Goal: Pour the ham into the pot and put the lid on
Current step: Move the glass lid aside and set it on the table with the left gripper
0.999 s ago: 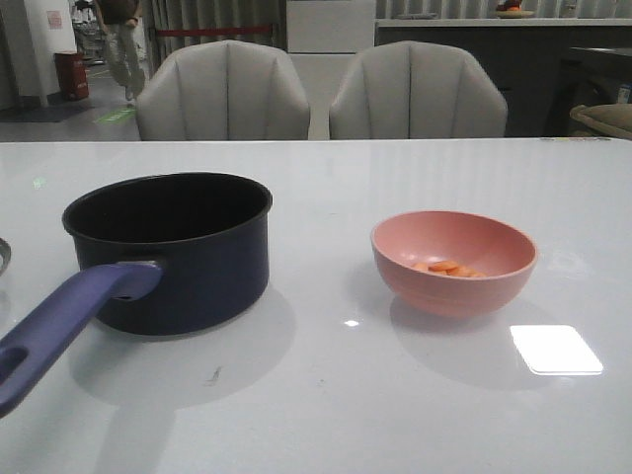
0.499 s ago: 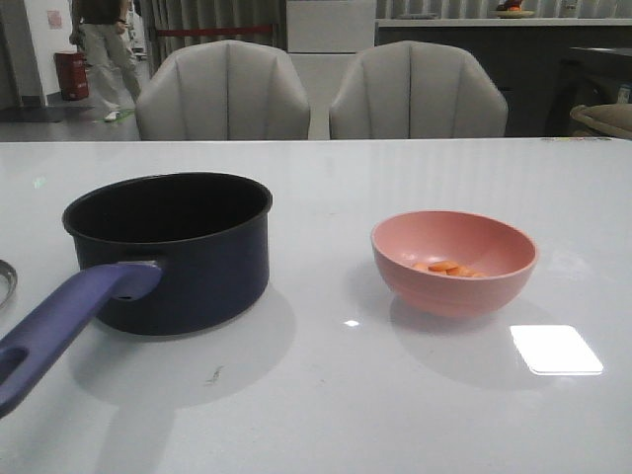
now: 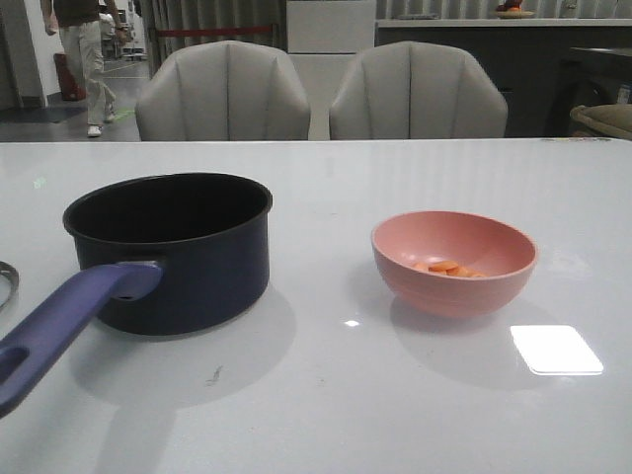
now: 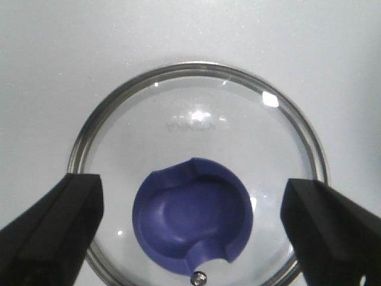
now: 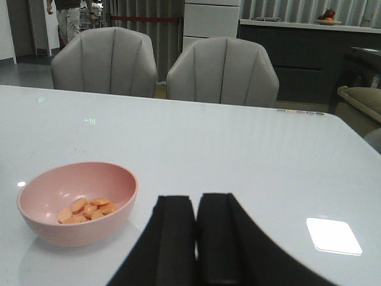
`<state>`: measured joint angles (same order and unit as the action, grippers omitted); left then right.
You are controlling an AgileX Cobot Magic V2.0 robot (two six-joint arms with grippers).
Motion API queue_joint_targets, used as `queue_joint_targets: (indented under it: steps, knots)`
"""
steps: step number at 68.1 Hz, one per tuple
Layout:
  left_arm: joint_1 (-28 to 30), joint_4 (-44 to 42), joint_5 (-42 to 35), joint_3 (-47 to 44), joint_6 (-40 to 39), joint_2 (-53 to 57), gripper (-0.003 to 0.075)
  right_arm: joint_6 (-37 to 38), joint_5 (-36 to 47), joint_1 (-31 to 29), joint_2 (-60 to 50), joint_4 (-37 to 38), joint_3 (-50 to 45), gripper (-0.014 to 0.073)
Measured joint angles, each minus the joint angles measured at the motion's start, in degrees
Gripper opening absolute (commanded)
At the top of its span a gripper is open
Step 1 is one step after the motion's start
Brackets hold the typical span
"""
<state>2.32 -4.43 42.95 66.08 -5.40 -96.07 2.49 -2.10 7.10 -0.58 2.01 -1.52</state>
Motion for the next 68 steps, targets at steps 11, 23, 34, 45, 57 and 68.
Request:
queue_joint_targets:
  steps: [11,23,34,45,57,68]
  knots:
    - [-3.4,0.0,-0.7,-1.4,0.4,10.1,0.0638,0.0,0.0,0.0,0.0,0.0,0.0,0.0165]
    - [-7.3,0.2,-1.8,-5.3,0.4,23.3,0.0638,0.0,0.0,0.0,0.0,0.0,0.0,0.0165]
    - [-9.4,1.1,-3.9,-10.4,0.4,35.6,0.0638,0.0,0.0,0.0,0.0,0.0,0.0,0.0165]
    - [-9.7,3.8,-5.2,-16.8,0.4,46.5,0.0638,0.0,0.0,0.0,0.0,0.0,0.0,0.0165]
    - [-9.8,5.7,-11.4,-26.0,0.4,60.7,0.0638,0.0,0.0,0.0,0.0,0.0,0.0,0.0165]
    - [-10.9,6.0,-16.2,-33.4,0.4,72.4,0.0638,0.0,0.0,0.0,0.0,0.0,0.0,0.0165]
